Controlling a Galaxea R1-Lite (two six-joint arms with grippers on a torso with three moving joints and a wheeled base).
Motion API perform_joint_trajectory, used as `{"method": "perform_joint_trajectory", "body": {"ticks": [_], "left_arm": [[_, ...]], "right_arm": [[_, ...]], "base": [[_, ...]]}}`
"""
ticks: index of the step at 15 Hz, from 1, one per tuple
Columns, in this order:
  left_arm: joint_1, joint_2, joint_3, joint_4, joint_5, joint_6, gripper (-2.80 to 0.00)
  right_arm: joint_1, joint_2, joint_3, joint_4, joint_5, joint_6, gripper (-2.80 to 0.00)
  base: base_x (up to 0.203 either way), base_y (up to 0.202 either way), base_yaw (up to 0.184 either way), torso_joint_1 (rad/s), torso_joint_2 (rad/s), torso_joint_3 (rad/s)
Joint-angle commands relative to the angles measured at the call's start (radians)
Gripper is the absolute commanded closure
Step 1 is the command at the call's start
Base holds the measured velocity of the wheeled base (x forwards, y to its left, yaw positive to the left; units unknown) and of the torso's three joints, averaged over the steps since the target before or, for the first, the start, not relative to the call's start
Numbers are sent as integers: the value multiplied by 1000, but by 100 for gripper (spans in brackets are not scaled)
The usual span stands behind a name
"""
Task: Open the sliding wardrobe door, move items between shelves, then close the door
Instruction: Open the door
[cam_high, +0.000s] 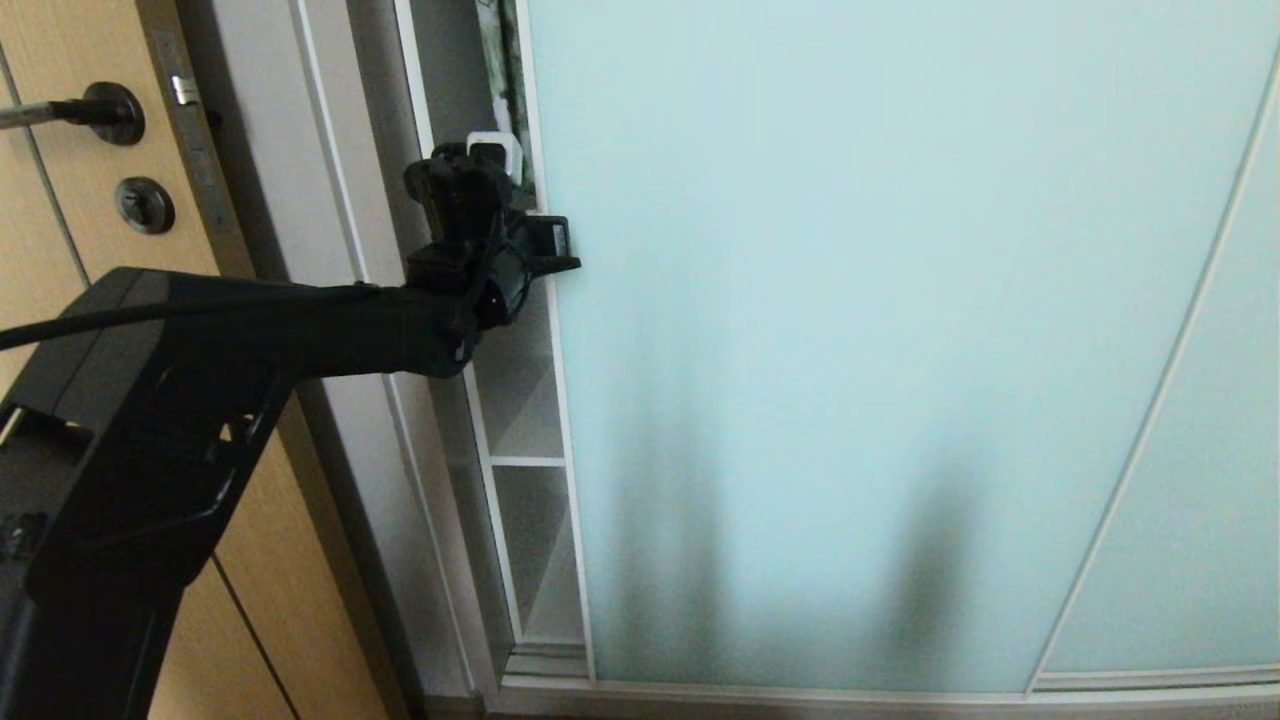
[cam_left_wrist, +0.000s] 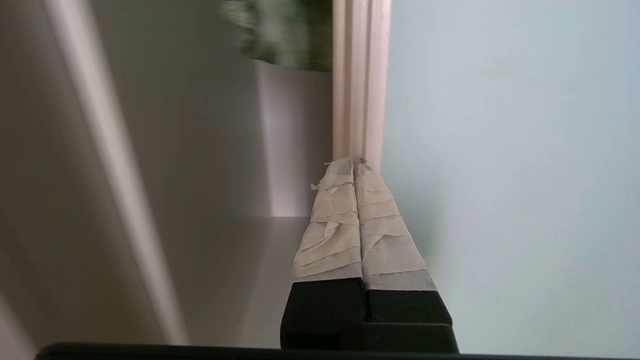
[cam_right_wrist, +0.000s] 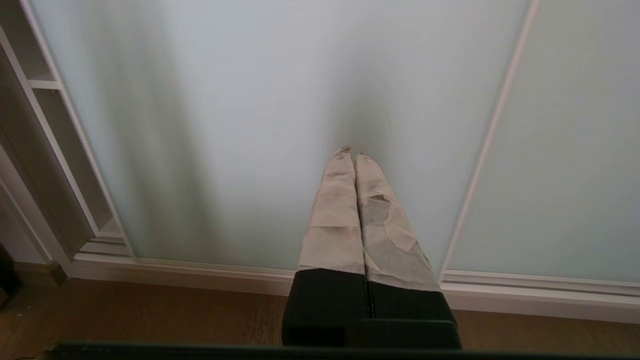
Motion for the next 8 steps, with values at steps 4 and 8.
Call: {"method": "perform_joint_trajectory", "body": {"ticks": [4, 8], "left_arm": [[-69, 39, -31, -4, 14, -2, 0], [-136, 53, -29, -10, 17, -11, 0]], "right_arm": [[0, -2, 0, -1, 1, 0, 0], [0, -2, 0, -1, 1, 0, 0]], "base": [[0, 0, 0, 0, 0, 0], [0, 0, 0, 0, 0, 0]]}}
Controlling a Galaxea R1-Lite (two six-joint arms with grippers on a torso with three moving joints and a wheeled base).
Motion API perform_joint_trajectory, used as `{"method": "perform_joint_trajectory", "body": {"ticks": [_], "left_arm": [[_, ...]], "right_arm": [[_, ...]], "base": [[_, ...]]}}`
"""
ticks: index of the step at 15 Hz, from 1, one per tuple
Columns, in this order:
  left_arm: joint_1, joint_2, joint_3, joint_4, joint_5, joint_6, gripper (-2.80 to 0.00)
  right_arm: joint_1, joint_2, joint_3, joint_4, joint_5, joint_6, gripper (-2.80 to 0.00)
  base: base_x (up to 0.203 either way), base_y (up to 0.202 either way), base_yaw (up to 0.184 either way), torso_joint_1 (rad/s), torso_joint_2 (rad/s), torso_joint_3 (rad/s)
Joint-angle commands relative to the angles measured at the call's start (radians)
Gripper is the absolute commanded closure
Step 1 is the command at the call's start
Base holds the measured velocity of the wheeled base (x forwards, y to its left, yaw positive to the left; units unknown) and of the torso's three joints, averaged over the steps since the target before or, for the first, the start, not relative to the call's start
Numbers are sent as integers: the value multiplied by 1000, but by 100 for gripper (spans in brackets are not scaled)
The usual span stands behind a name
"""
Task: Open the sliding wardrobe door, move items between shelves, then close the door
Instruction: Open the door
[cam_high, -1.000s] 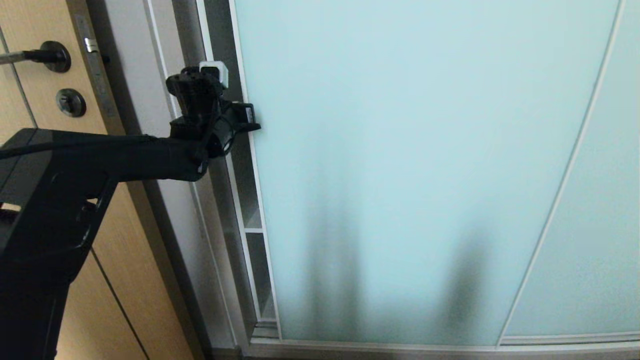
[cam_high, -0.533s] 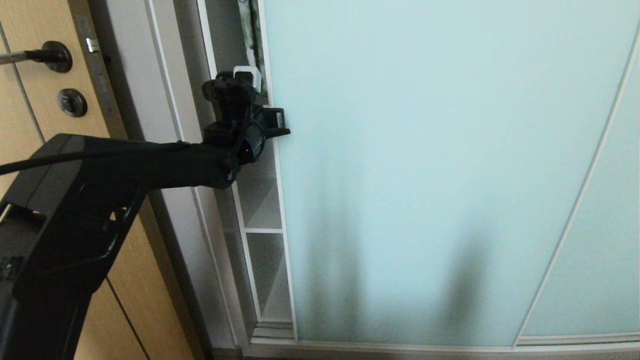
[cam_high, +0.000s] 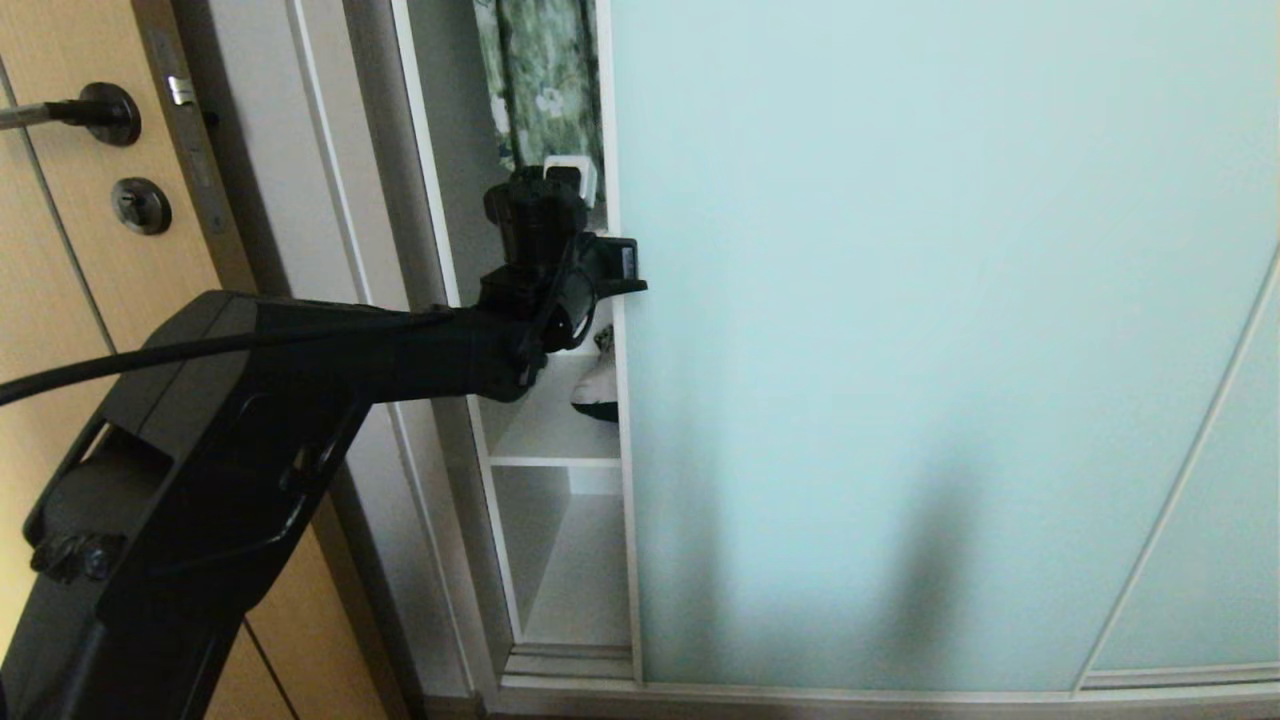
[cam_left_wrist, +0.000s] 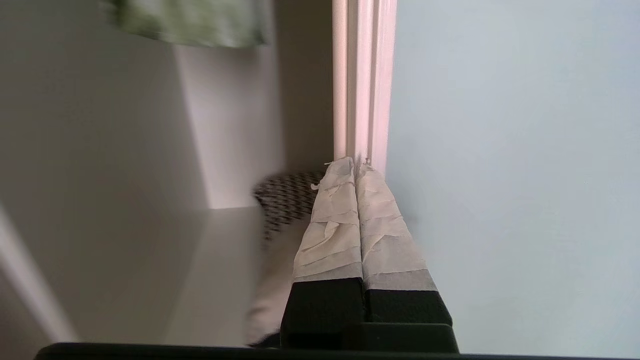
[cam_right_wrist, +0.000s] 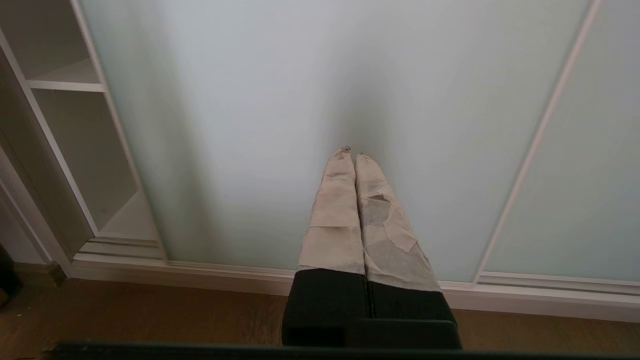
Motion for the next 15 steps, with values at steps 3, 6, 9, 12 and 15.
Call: {"method": "perform_joint_trajectory", "body": {"ticks": [3, 6, 9, 12, 15], "left_arm": [[-63, 30, -1, -26, 7, 1, 0], [-119, 56, -1, -51, 9, 1, 0], [-186, 63, -1, -61, 9, 1, 0], [-231, 68, 0, -71, 18, 2, 0], [-230, -12, 18, -95, 76, 0, 0]], "right_arm": [[0, -2, 0, -1, 0, 0, 0], [0, -2, 0, 1, 0, 0, 0], [0, -2, 0, -1, 0, 0, 0], [0, -2, 0, -1, 0, 0, 0], [0, -2, 0, -1, 0, 0, 0]], "base": [[0, 0, 0, 0, 0, 0], [0, 0, 0, 0, 0, 0], [0, 0, 0, 0, 0, 0], [0, 0, 0, 0, 0, 0], [0, 0, 0, 0, 0, 0]]}}
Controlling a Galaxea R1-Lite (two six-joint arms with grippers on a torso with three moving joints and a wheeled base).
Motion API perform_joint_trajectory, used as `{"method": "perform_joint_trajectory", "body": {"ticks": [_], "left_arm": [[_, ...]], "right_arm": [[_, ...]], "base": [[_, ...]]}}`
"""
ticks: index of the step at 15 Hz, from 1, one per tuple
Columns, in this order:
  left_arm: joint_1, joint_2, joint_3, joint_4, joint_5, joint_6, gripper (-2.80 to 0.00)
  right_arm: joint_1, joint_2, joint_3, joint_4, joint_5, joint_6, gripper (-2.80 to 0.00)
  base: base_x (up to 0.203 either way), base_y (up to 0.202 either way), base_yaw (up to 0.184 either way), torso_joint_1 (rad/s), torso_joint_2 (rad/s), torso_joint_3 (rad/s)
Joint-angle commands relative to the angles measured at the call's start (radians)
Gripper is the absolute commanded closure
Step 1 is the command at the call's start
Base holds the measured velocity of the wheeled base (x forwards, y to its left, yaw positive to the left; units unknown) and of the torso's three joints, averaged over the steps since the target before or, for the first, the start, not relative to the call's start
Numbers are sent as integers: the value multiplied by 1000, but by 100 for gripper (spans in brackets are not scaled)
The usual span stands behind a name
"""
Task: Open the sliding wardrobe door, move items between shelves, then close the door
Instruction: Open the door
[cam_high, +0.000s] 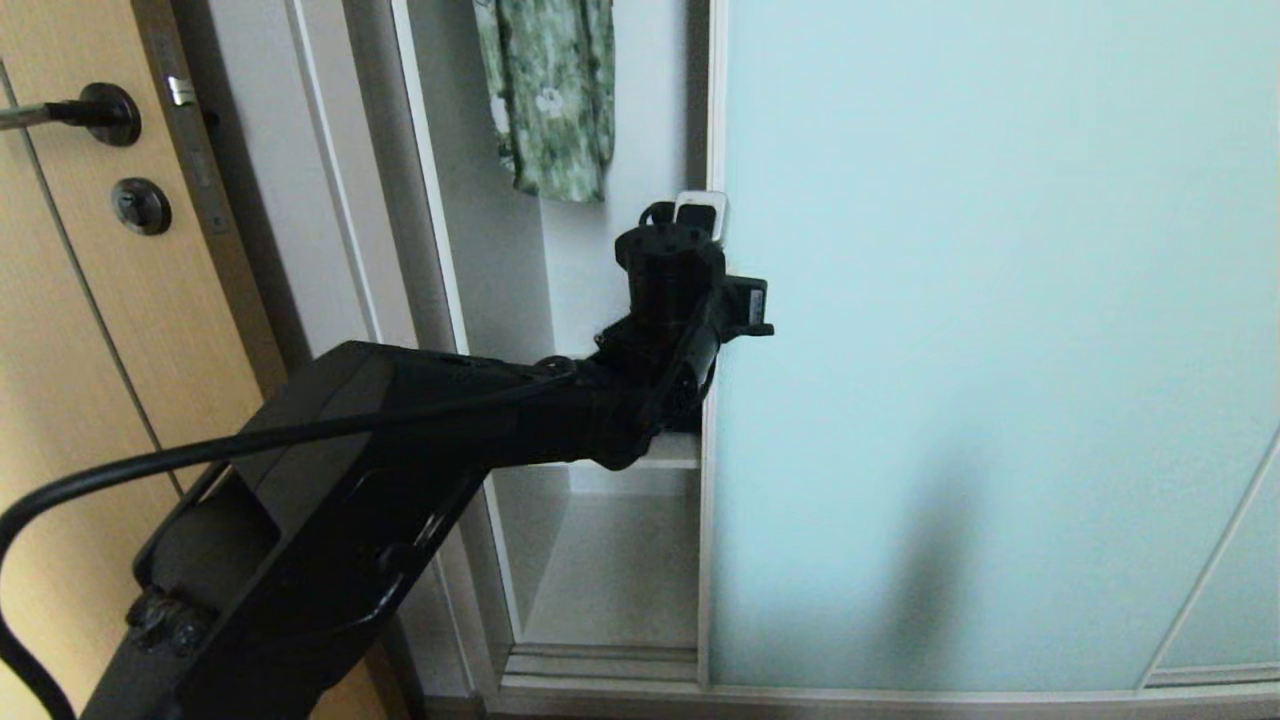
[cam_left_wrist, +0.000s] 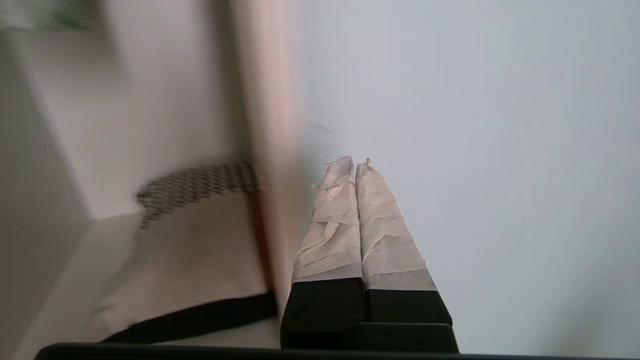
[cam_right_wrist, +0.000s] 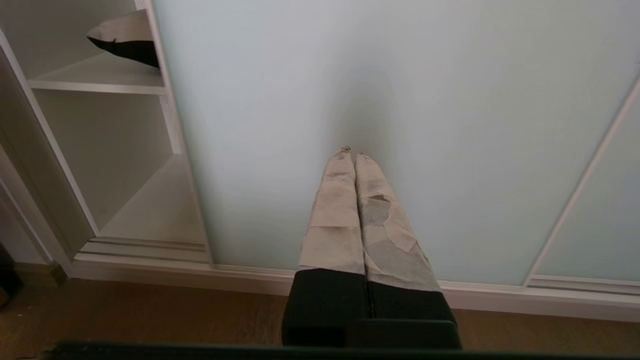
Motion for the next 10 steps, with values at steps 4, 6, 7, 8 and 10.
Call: {"method": "perform_joint_trajectory", "body": {"ticks": [4, 6, 7, 8, 10], "left_arm": [[29, -288, 195, -5, 36, -14, 0], [70, -429, 280, 3, 72, -8, 0], [95, -521, 338, 11, 87, 4, 0], [118, -614, 402, 22, 101, 21, 0], [178, -836, 583, 52, 130, 50, 0]], "right_arm": [[0, -2, 0, -1, 0, 0, 0], [0, -2, 0, -1, 0, 0, 0], [0, -2, 0, 0, 0, 0, 0], [0, -2, 0, -1, 0, 0, 0], [0, -2, 0, -1, 0, 0, 0]], "base": [[0, 0, 0, 0, 0, 0], [0, 0, 0, 0, 0, 0], [0, 0, 0, 0, 0, 0], [0, 0, 0, 0, 0, 0], [0, 0, 0, 0, 0, 0]]}}
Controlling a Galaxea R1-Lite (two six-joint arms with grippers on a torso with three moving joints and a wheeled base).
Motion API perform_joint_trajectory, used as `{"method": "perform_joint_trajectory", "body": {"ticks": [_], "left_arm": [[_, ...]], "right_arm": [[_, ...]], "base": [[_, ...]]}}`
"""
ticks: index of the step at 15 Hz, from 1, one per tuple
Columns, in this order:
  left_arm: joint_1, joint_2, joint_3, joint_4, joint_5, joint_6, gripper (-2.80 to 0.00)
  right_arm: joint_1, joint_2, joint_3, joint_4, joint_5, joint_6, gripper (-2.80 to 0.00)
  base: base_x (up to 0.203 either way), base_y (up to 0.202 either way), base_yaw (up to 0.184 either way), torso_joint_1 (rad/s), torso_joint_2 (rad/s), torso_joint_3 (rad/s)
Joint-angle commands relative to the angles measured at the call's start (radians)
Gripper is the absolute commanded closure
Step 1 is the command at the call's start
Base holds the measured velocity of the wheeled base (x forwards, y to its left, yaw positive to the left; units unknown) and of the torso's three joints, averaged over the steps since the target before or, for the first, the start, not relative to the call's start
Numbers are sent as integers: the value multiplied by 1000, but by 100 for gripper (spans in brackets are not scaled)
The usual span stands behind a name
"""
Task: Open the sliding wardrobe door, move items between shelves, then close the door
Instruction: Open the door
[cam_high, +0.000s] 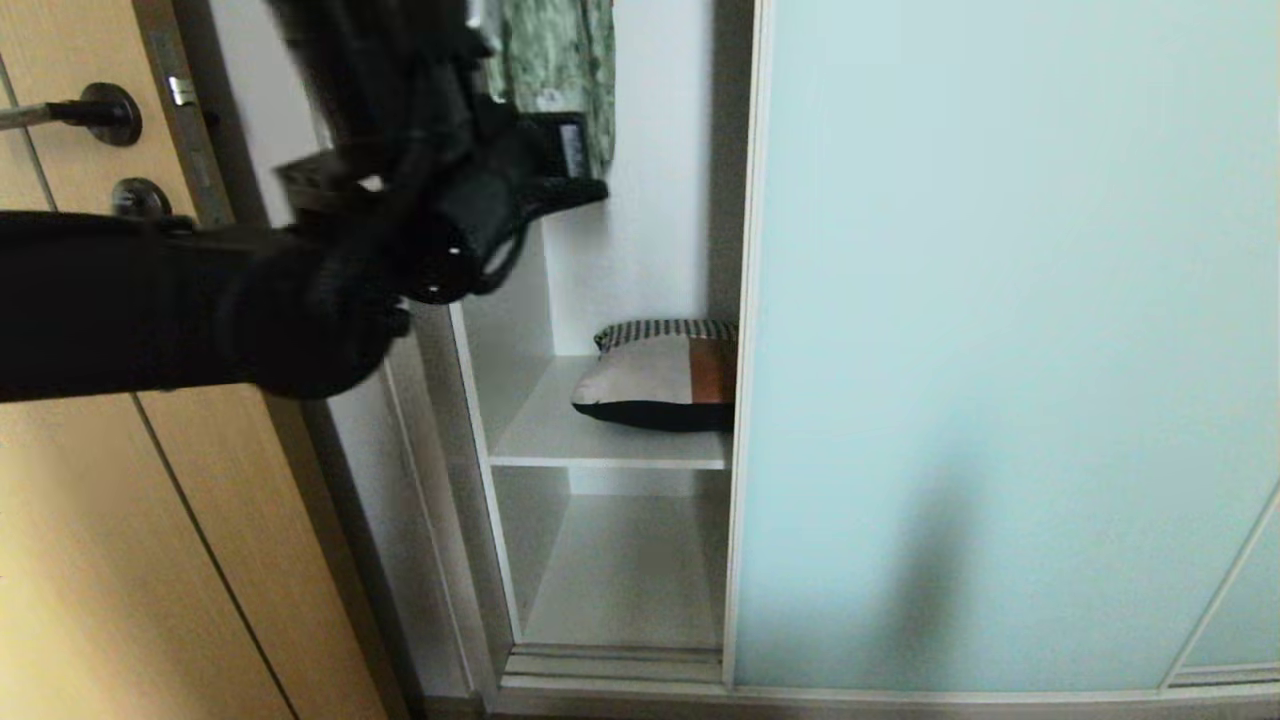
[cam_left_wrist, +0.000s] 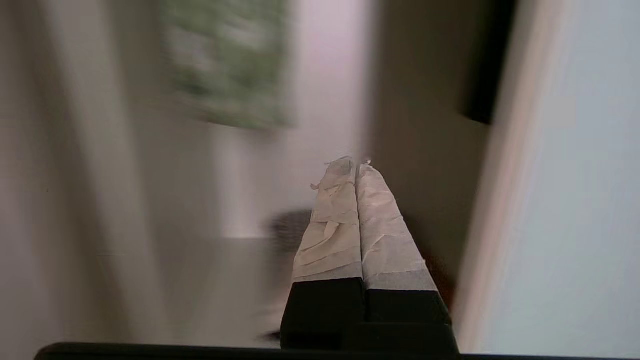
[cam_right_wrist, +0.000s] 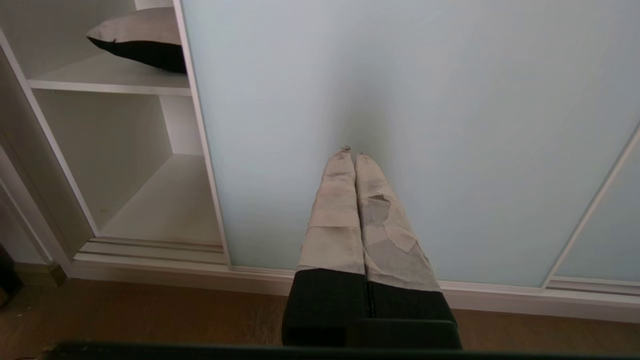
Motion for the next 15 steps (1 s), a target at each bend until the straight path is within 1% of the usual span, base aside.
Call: {"method": "perform_joint_trajectory", "body": {"ticks": [1, 6, 9, 12, 13, 14, 15], "left_arm": [[77, -358, 235, 21, 21, 19, 0], [280, -962, 934, 50, 60, 34, 0], [389, -1267, 1227, 64, 69, 32, 0], [441, -1494, 1418, 132, 61, 23, 0], [464, -1531, 1470, 179, 48, -24, 0], [475, -1538, 1478, 254, 19, -74, 0], [480, -1542, 1477, 334, -6, -93, 0]], "right_arm": [[0, -2, 0, 0, 0, 0, 0], [0, -2, 0, 0, 0, 0, 0], [0, -2, 0, 0, 0, 0, 0], [0, -2, 0, 0, 0, 0, 0], [0, -2, 0, 0, 0, 0, 0], [0, -2, 0, 1, 0, 0, 0], [0, -2, 0, 0, 0, 0, 0]], "base": [[0, 0, 0, 0, 0, 0], [0, 0, 0, 0, 0, 0], [0, 0, 0, 0, 0, 0], [0, 0, 0, 0, 0, 0], [0, 0, 0, 0, 0, 0], [0, 0, 0, 0, 0, 0], [0, 0, 0, 0, 0, 0]]}}
